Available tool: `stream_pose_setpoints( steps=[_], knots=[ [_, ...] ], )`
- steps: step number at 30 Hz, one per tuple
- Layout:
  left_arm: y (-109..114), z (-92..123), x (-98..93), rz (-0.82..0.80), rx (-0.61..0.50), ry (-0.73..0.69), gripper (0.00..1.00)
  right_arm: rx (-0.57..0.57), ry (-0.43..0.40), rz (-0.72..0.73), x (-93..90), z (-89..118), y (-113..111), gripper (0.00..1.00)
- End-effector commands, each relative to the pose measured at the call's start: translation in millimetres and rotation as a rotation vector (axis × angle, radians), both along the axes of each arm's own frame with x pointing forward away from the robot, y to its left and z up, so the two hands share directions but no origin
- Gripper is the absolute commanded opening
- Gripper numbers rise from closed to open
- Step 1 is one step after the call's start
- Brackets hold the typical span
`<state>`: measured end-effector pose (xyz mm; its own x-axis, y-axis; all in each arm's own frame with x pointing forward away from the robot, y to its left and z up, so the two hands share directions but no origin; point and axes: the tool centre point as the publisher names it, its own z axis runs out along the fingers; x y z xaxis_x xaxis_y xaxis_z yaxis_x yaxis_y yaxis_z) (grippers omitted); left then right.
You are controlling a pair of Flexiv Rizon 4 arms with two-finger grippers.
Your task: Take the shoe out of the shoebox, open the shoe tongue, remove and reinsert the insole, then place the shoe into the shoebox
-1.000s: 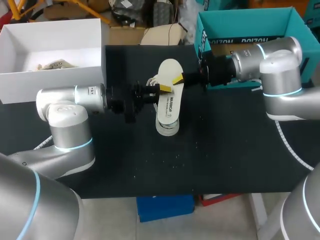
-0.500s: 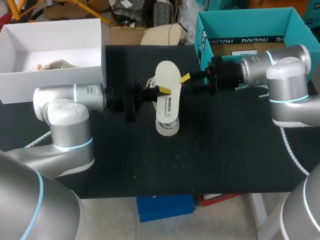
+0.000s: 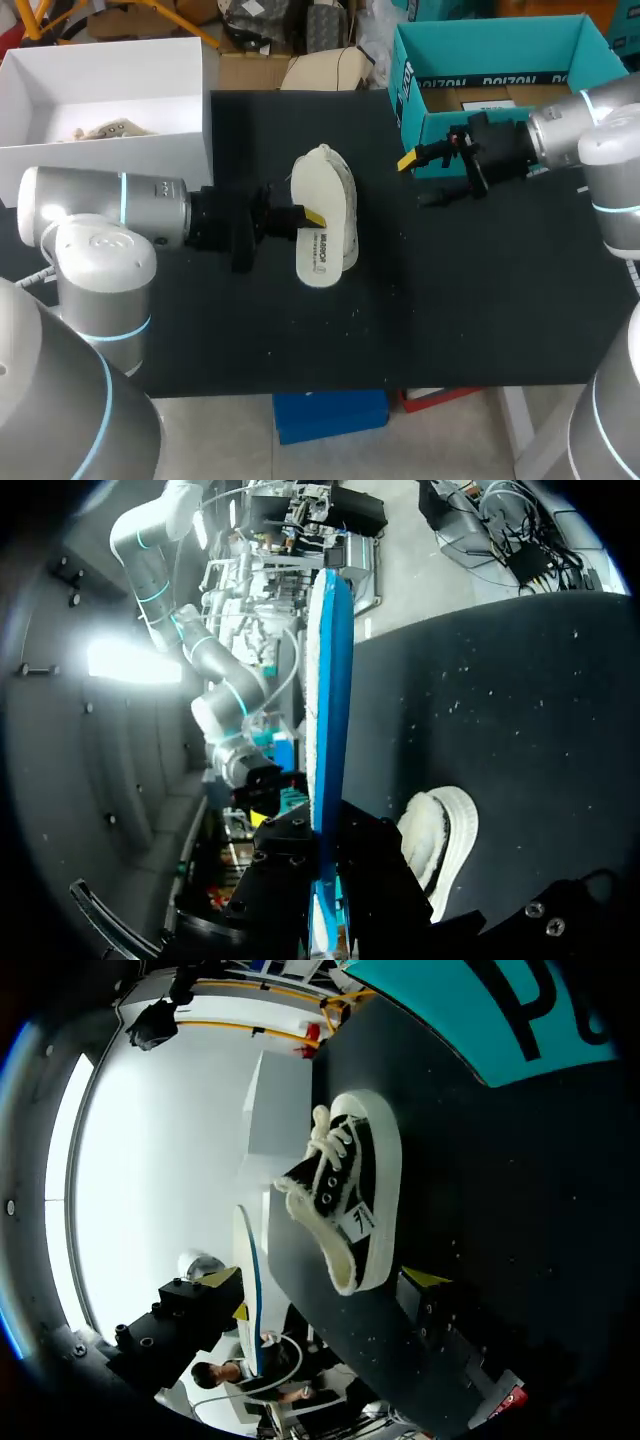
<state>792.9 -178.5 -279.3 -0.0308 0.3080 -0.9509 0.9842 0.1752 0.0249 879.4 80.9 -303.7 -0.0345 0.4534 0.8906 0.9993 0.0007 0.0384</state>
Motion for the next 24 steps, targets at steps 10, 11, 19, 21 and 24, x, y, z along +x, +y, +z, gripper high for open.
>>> stream_pose_setpoints(
  steps=[10,11,19,21,24],
  knots=[
    [11,7,-11.6,0.008,0.097,0.016,0.00,-0.188,-0.082,-0.127,-19.0,20,-13,1.00],
    [11,7,-11.6,0.008,0.097,0.016,0.00,-0.188,-0.082,-0.127,-19.0,20,-13,1.00],
    [11,7,-11.6,0.008,0.097,0.016,0.00,-0.436,-0.286,-0.017,-31.8,24,-16,1.00],
    [11,7,-11.6,0.008,0.097,0.016,0.00,-0.481,-0.328,-0.002,-39.5,23,-20,1.00],
    [11,7,-11.6,0.008,0.097,0.016,0.00,-0.514,-0.349,-0.003,-48.2,22,-27,1.00]
  ],
)
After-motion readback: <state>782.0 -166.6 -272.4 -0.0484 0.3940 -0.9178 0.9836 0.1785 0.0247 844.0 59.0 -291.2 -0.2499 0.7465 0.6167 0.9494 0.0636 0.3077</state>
